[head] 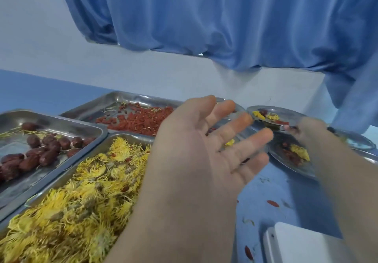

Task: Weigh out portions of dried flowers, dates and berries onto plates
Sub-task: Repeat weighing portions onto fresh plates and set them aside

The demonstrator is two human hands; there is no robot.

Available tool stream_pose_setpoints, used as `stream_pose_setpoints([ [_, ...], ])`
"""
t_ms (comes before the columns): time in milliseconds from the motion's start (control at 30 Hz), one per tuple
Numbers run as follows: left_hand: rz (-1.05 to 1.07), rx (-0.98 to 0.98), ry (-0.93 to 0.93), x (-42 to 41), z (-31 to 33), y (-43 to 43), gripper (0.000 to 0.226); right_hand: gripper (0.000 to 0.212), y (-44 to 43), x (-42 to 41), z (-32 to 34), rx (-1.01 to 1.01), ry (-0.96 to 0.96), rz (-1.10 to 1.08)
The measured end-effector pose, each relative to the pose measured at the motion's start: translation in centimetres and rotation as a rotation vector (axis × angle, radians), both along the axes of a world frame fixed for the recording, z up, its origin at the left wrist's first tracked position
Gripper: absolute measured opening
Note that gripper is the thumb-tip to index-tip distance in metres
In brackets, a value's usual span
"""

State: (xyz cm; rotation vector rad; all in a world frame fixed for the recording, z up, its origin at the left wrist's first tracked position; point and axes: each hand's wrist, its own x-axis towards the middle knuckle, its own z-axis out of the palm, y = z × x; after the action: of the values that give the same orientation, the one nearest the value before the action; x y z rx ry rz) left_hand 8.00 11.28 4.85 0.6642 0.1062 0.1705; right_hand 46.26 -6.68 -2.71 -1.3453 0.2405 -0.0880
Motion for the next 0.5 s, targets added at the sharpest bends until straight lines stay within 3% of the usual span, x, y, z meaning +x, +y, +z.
stream_pose_setpoints([
  [67, 0.004, 0.018, 0.016, 0.1, -0.1, -0.2, 0.047, 0.05, 0.0, -0.2, -0.3, -0.624, -0.042, -0.022],
  [100, 0.01, 0.022, 0.029, 0.2, -0.1, -0.3, 0.043, 0.054, -0.1, -0.5, -0.3, -0.809, -0.046, -0.062],
  [133, 0.011, 0.023, 0.038, 0.2, -0.1, -0.4, 0.039, 0.054, -0.3, 0.0, -0.7, -0.818, -0.052, -0.047],
  [233, 0.001, 0.023, 0.033, 0.3, -0.1, -0.6, 0.041, 0.04, -1.1, 1.3, -0.9, -0.226, 0.057, -0.054],
  [267, -0.002, 0.024, 0.024, 0.3, -0.1, -0.7, 0.044, 0.04, -1.3, 1.9, -1.0, -0.184, 0.062, -0.037],
  [333, -0.012, 0.024, 0.006, 0.3, -0.1, -1.0, 0.045, 0.043, -1.8, 2.6, -1.5, -0.362, 0.009, -0.045],
  [400, -0.014, 0.032, 0.011, 0.2, 0.0, -1.1, 0.044, 0.041, -1.6, 2.0, -0.7, -0.198, 0.024, -0.011],
  [500, -0.028, 0.048, 0.028, 0.1, 0.0, -1.3, 0.03, 0.053, -0.9, -0.3, 1.1, -0.224, 0.085, 0.046],
])
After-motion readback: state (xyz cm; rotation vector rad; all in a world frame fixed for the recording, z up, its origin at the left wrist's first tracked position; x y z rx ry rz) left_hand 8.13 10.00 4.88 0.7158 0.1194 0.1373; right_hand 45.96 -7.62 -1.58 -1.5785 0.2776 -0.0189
